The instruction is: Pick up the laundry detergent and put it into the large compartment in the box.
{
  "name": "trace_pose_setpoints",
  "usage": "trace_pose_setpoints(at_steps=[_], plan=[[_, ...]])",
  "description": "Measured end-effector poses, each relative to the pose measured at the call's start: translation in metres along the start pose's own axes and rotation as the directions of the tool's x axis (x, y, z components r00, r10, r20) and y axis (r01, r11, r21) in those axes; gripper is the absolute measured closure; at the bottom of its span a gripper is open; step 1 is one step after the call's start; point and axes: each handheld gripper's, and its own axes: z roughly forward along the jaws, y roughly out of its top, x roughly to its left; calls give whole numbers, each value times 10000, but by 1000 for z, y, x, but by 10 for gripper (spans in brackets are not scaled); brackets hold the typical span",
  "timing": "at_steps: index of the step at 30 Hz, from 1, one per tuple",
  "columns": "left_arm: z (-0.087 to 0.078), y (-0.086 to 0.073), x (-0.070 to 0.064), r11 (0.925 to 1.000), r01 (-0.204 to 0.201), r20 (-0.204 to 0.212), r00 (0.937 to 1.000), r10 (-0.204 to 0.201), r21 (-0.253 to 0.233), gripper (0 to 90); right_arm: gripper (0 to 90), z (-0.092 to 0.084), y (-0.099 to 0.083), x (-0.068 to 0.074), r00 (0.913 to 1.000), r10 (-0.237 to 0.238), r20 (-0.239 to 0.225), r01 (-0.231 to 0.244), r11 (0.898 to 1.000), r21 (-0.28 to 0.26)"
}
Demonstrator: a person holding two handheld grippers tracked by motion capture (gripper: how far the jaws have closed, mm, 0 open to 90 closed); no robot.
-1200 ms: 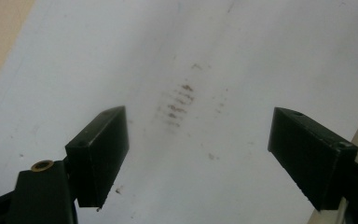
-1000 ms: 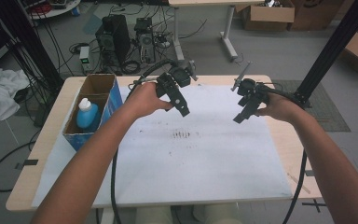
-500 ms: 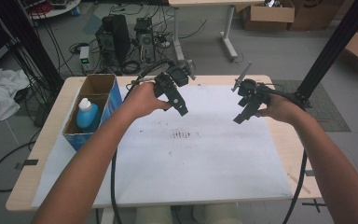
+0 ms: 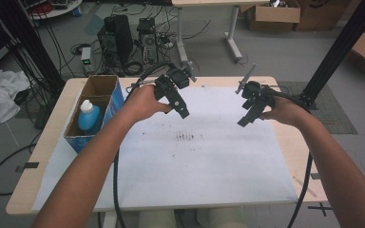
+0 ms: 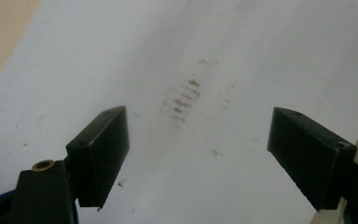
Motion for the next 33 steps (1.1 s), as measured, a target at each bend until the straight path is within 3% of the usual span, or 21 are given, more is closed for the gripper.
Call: trace_pose_setpoints(at_steps=[33], plan=[[2,5,-4,10000,-44,-10,10000,44,-31,214,180,-3,-7,-2,10000,37,32,-36,9997,-229]])
